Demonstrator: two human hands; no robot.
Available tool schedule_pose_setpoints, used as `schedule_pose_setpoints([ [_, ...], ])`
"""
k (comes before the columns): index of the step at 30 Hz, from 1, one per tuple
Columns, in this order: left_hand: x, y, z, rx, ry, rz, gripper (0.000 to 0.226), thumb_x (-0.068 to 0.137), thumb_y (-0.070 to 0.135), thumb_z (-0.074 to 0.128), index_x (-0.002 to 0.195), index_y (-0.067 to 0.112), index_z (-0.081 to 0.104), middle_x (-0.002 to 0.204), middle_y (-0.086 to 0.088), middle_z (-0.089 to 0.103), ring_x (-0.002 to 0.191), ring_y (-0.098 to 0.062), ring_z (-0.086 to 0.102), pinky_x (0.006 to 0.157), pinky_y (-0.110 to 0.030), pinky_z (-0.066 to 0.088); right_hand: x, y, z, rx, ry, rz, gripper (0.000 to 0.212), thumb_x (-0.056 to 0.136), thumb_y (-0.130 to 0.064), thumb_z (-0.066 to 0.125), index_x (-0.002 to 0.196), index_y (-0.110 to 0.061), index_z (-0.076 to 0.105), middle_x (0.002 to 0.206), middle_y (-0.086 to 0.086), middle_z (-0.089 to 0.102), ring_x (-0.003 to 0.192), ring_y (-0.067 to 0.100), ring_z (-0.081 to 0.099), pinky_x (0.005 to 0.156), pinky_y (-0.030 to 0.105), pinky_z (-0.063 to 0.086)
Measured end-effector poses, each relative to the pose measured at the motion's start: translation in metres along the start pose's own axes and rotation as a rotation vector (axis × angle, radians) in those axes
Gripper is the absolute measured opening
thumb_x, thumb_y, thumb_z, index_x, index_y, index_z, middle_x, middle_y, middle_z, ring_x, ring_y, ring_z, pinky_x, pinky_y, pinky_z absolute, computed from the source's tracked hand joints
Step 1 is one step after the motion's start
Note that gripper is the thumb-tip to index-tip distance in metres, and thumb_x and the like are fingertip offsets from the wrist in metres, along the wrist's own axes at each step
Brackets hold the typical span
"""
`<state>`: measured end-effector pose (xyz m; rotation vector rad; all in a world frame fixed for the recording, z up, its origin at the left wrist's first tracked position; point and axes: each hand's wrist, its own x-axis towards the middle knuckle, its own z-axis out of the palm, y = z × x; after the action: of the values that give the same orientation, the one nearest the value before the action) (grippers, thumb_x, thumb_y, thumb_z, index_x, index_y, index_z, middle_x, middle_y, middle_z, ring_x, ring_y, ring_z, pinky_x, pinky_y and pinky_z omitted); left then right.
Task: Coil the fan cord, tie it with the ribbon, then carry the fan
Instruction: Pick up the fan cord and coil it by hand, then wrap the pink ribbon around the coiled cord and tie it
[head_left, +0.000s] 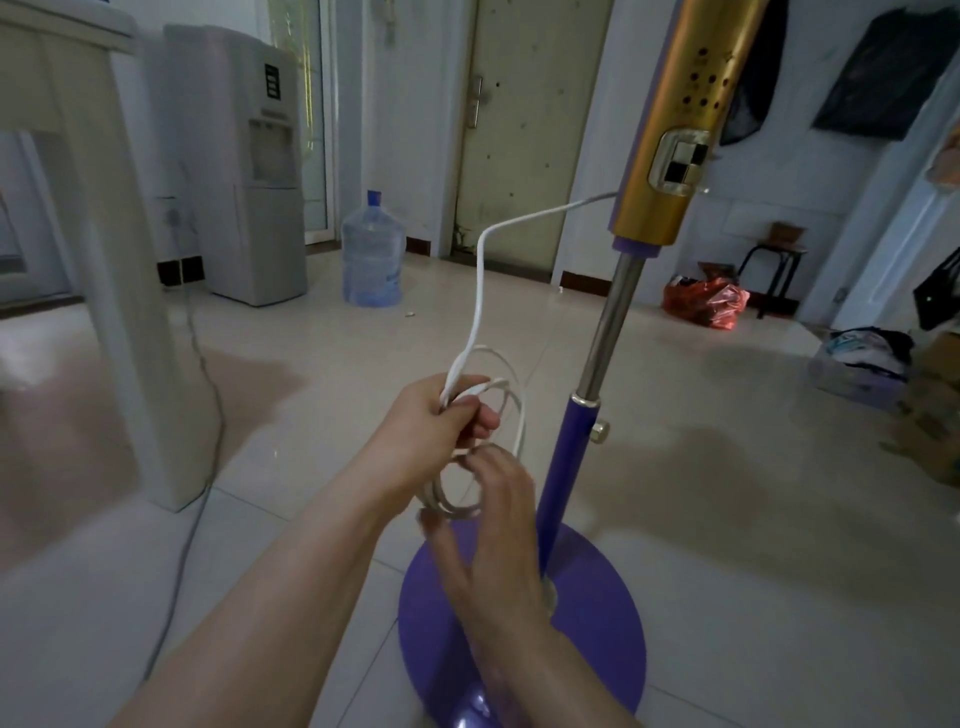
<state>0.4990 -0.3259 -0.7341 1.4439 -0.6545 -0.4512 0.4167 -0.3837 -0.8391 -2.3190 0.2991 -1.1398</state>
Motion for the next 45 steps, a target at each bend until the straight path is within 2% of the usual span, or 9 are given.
schedule_pose_setpoints([
  [6,0.007,-0.019,-0.004,0.142,-0.009,0.028,0.022,0.096,0.008,0.047,0.103,0.017,0.066,0.066,0.011,0.066,0.049,-0.007,0.042,0.047,-0.016,0.037,-0.005,0.059,-0.015,-0.006,0.239,0.227,0.019,0.097,-0.020,0.047,0.111,-0.031,0.045,0.119,-0.009,0.044,0.113,0.013,0.050,0.092,0.044,0.051],
  [12,0.011,-0.030,-0.002,0.248,-0.053,0.002,0.018,0.093,0.012,0.054,0.104,0.017,0.067,0.072,0.010,0.069,0.050,-0.001,0.047,0.050,-0.015,0.040,-0.028,0.114,-0.002,-0.112,-0.129,0.462,0.036,0.092,0.002,0.051,0.126,-0.010,0.054,0.129,0.009,0.051,0.119,0.024,0.052,0.098,0.035,0.045],
  [19,0.014,-0.046,-0.002,0.282,-0.093,0.028,0.023,0.093,0.020,0.055,0.114,0.023,0.064,0.081,0.008,0.074,0.053,0.008,0.052,0.063,-0.021,0.042,-0.086,0.167,0.036,-0.337,-0.682,0.817,0.034,0.094,-0.013,0.050,0.128,-0.009,0.049,0.126,0.013,0.058,0.115,0.032,0.056,0.086,0.030,0.044],
  [27,0.012,-0.055,0.004,0.233,-0.181,0.040,0.026,0.093,0.017,0.056,0.119,0.020,0.056,0.091,-0.001,0.076,0.059,-0.013,0.045,0.062,-0.024,0.044,-0.135,0.188,0.067,-0.729,-0.856,0.578,0.036,0.098,-0.022,0.044,0.130,-0.006,0.046,0.135,0.009,0.045,0.124,0.024,0.045,0.102,0.030,0.037],
  [32,0.010,-0.059,0.000,0.212,-0.238,0.006,0.026,0.092,0.013,0.057,0.118,0.015,0.058,0.094,-0.007,0.076,0.060,-0.017,0.044,0.057,-0.023,0.045,-0.135,0.184,0.071,-0.749,-0.772,0.450,0.026,0.070,-0.014,0.082,0.085,0.003,0.070,0.089,0.020,0.068,0.087,0.037,0.065,0.073,0.039,0.054],
  [34,0.009,-0.061,-0.002,0.214,-0.246,-0.010,0.026,0.091,0.012,0.058,0.117,0.014,0.059,0.094,-0.007,0.076,0.060,-0.015,0.044,0.056,-0.021,0.045,-0.135,0.185,0.070,-0.722,-0.770,0.546,0.022,0.085,-0.020,0.067,0.100,-0.004,0.067,0.107,0.017,0.066,0.102,0.032,0.062,0.084,0.035,0.050],
  [37,0.009,-0.062,-0.005,0.210,-0.251,-0.019,0.025,0.090,0.013,0.060,0.115,0.016,0.060,0.093,-0.003,0.076,0.059,-0.012,0.048,0.055,-0.018,0.047,-0.113,0.182,0.065,-0.507,-0.754,0.732,0.019,0.091,-0.021,0.051,0.105,-0.014,0.062,0.113,0.008,0.065,0.111,0.026,0.060,0.086,0.031,0.047],
  [40,0.009,-0.061,-0.009,0.215,-0.265,-0.030,0.023,0.088,0.014,0.064,0.110,0.018,0.064,0.088,0.002,0.076,0.067,-0.003,0.062,0.056,-0.017,0.049,-0.068,0.163,0.056,0.020,-0.557,0.877,0.015,0.083,-0.002,0.063,0.078,-0.014,0.055,0.074,0.002,0.064,0.081,0.020,0.065,0.065,0.024,0.050],
  [45,0.004,-0.054,-0.016,0.176,-0.329,-0.098,0.029,0.080,0.006,0.071,0.108,0.013,0.067,0.072,0.009,0.062,0.060,-0.001,0.057,0.052,-0.014,0.046,0.005,0.124,0.015,0.921,-0.692,0.939,0.011,0.092,-0.005,0.057,0.101,-0.008,0.064,0.065,-0.007,0.067,0.047,0.005,0.053,0.041,0.015,0.041],
])
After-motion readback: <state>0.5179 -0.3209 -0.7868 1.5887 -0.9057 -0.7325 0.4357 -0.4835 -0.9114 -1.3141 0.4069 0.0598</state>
